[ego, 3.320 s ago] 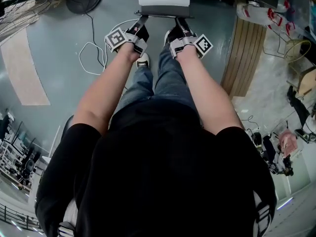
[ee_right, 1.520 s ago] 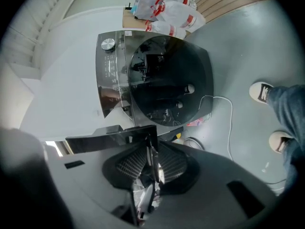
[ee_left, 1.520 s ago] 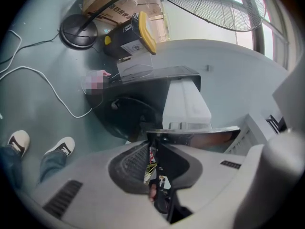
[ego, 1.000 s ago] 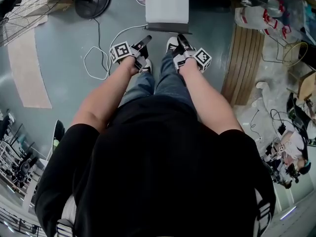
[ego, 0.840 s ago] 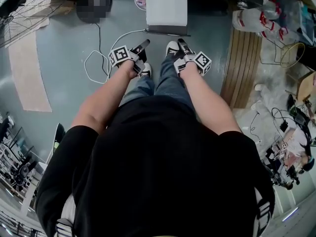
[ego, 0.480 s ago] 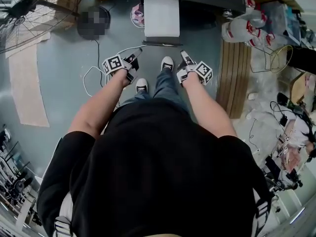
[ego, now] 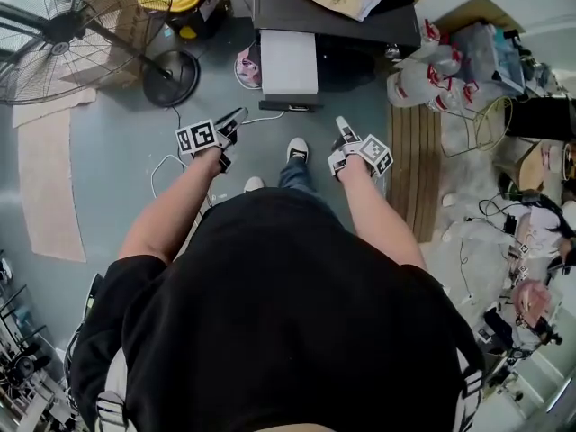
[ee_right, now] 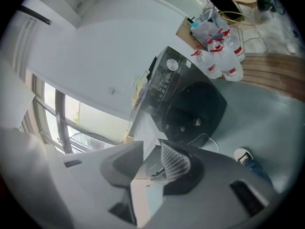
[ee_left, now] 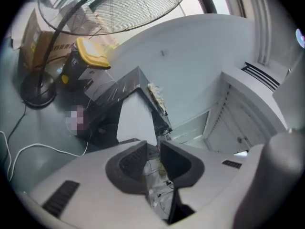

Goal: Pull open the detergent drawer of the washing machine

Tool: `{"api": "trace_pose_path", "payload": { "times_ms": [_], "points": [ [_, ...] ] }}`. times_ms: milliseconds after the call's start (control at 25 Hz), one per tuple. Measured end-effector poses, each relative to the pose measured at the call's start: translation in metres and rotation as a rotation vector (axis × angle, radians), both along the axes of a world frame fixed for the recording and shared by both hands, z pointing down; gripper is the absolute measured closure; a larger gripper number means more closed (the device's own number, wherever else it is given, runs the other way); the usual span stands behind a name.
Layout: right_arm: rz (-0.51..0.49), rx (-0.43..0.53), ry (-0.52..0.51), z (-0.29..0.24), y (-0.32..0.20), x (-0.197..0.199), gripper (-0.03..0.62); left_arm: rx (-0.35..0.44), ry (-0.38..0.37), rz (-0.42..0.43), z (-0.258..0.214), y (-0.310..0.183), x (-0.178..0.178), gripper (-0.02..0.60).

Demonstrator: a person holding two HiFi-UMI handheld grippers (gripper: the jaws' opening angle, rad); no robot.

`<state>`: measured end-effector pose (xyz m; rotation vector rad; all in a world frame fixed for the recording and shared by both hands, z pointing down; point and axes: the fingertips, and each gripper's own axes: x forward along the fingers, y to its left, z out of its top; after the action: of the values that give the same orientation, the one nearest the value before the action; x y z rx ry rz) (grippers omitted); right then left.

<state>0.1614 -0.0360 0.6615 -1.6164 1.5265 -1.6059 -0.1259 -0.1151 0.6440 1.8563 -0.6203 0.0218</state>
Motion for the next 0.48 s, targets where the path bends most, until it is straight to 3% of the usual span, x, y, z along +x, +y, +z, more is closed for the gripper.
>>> {"api": "trace_pose_path", "payload": {
  "times_ms": [200, 480],
  "points": [
    [-0.055, 0.082, 0.121, -0.048, -0.010, 0.001, 0.482, 0.158, -0.063, 0.060, -0.044, -0.006, -0.002, 0.488],
    [-0.233, 0.192, 0.438, -0.111, -0.028, 0.003, 0.485, 0.402, -0.200, 0.130, -0.096, -0.021, -0.010, 0.486]
  ]
}}
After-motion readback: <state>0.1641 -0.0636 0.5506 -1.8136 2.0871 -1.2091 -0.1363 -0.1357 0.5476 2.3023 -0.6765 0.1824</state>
